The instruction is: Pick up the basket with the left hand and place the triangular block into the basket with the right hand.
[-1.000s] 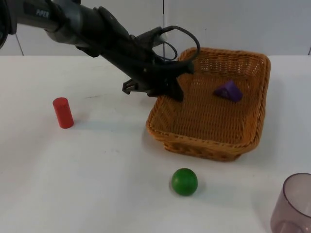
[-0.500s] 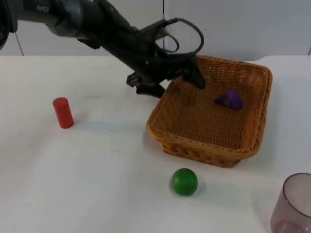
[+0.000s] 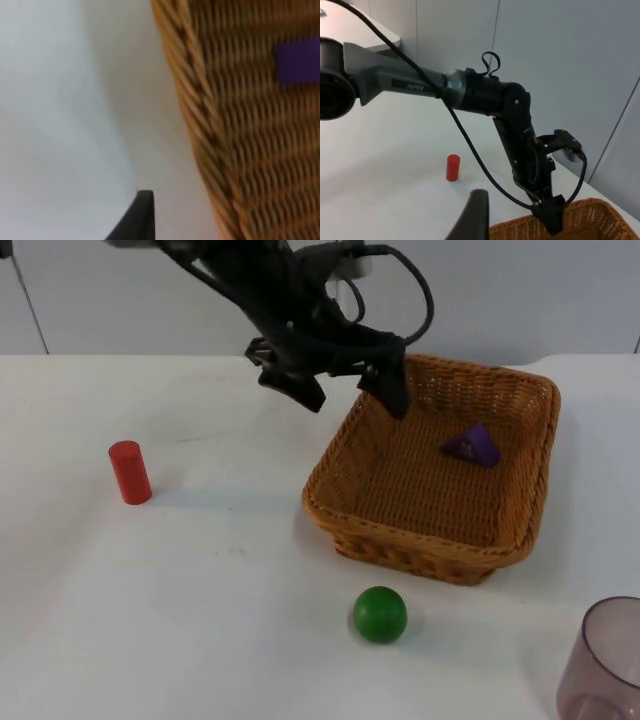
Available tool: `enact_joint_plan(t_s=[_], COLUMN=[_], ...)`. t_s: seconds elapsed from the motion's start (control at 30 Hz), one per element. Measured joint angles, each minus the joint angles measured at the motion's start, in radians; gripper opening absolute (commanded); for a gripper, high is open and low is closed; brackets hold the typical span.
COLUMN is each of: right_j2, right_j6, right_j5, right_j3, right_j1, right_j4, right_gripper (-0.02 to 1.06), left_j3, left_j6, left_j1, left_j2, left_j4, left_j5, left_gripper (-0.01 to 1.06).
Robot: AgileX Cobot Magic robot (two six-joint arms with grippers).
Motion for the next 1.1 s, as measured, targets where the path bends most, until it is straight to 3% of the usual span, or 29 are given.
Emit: enact_joint_plan(t_s=[0.23, 0.4, 0.43, 0.6, 0.63, 0.77, 0.93, 1.1], right_j2=[0.000, 0.000, 0.000, 0.000, 0.000, 0.000, -0.002, -0.052], right_j6=[0.000, 0.000, 0.000, 0.000, 0.000, 0.000, 0.000, 0.000], right_j5=[-0.008, -0.017, -0.017, -0.023, -0.023, -0.021, 0.009, -0.018], right_j3=[0.002, 0.002, 0.002, 0.002, 0.002, 0.002, 0.006, 0.105], right_j1=[0.000, 0.000, 0.000, 0.000, 0.000, 0.000, 0.000, 0.000], right_j4=[-0.004, -0.004, -0.004, -0.004, -0.004, -0.004, -0.004, 0.013], right_gripper=[0.81, 0.81, 0.81, 0.81, 0.81, 0.81, 0.81, 0.81], left_j3=[0.149, 0.485, 0.485, 0.889, 0.889, 1.140, 1.307, 1.406], left_j6=[-0.064, -0.068, -0.068, -0.053, -0.053, -0.051, -0.051, -0.051], left_j1=[-0.057, -0.069, -0.069, -0.070, -0.070, -0.073, -0.073, -0.073], left_j2=[-0.124, -0.321, -0.321, -0.611, -0.611, -0.899, -1.201, -1.463], left_j4=[0.115, 0.068, 0.068, 0.042, 0.042, 0.035, 0.033, 0.033], left_j5=[-0.029, -0.214, -0.214, -0.388, -0.388, -0.476, -0.501, -0.506], left_gripper=[1.05, 1.05, 1.05, 1.05, 1.05, 1.05, 1.05, 1.05])
